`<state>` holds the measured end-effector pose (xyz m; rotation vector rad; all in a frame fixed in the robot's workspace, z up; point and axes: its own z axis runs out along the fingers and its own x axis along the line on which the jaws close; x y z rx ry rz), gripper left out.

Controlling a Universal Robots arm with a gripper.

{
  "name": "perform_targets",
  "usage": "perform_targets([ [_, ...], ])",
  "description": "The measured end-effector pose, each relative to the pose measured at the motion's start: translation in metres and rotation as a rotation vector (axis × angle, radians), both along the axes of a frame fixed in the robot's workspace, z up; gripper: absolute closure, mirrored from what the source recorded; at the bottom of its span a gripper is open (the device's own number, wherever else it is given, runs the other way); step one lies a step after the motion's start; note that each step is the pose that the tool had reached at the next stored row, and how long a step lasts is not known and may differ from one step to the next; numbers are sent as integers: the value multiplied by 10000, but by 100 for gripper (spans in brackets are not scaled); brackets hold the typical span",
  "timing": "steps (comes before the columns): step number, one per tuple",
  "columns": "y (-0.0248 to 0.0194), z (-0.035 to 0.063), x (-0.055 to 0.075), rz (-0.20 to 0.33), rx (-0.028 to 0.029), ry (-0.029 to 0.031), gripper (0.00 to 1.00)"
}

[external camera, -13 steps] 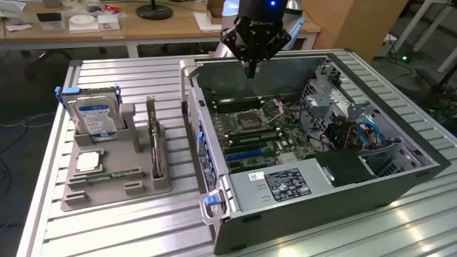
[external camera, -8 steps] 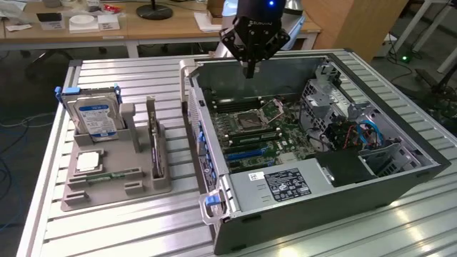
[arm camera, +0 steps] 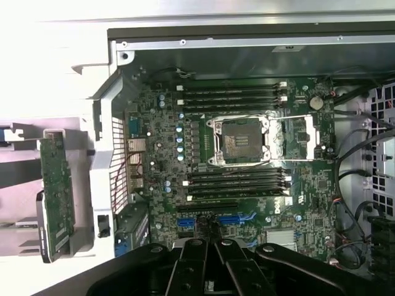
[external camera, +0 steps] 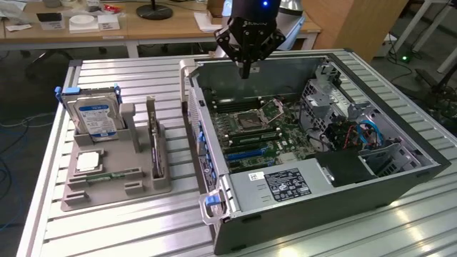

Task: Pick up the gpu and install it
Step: 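Reach for the gpu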

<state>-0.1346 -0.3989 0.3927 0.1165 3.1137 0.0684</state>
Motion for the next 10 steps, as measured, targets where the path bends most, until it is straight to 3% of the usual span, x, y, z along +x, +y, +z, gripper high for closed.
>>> perform_targets([
  [10,0,-8,-143,-1,1,-1,89],
])
